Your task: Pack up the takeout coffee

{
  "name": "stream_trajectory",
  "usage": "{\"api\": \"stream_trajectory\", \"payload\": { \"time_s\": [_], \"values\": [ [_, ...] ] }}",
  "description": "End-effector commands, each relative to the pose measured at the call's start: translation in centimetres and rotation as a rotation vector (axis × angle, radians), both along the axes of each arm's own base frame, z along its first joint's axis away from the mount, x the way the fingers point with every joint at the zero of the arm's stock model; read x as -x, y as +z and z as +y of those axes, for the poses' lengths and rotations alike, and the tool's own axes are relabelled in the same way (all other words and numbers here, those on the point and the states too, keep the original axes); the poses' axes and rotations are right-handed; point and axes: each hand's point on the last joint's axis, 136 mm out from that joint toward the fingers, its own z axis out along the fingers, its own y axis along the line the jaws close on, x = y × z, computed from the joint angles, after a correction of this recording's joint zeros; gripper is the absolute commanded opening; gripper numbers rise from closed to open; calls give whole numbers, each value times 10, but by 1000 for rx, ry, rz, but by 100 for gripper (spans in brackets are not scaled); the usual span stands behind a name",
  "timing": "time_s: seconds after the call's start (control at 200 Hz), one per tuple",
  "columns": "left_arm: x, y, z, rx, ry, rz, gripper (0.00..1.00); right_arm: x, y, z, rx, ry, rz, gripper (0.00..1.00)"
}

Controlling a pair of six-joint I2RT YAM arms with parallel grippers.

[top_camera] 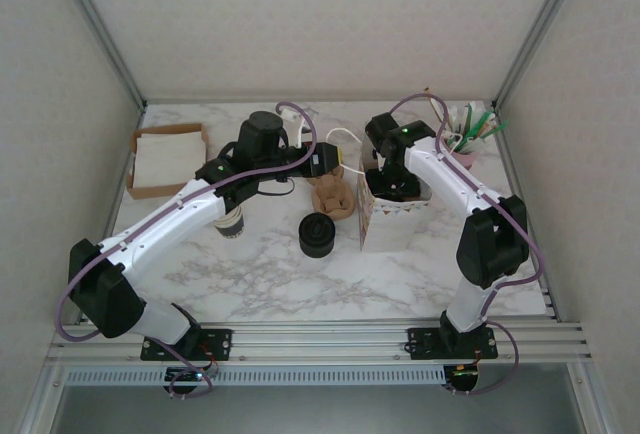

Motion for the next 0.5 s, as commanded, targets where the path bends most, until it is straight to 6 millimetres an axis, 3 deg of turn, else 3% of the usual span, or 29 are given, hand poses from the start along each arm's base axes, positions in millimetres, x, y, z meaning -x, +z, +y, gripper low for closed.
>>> {"api": "stream_trajectory", "payload": {
  "time_s": [0.0, 0.496],
  "values": [
    [-5, 12, 0, 17, 17, -10, 38, 15, 0, -4, 5, 0, 54, 84],
    [-6, 11, -1, 18, 16, -6, 38, 16, 11, -4, -4, -1, 36, 89]
  ]
}}
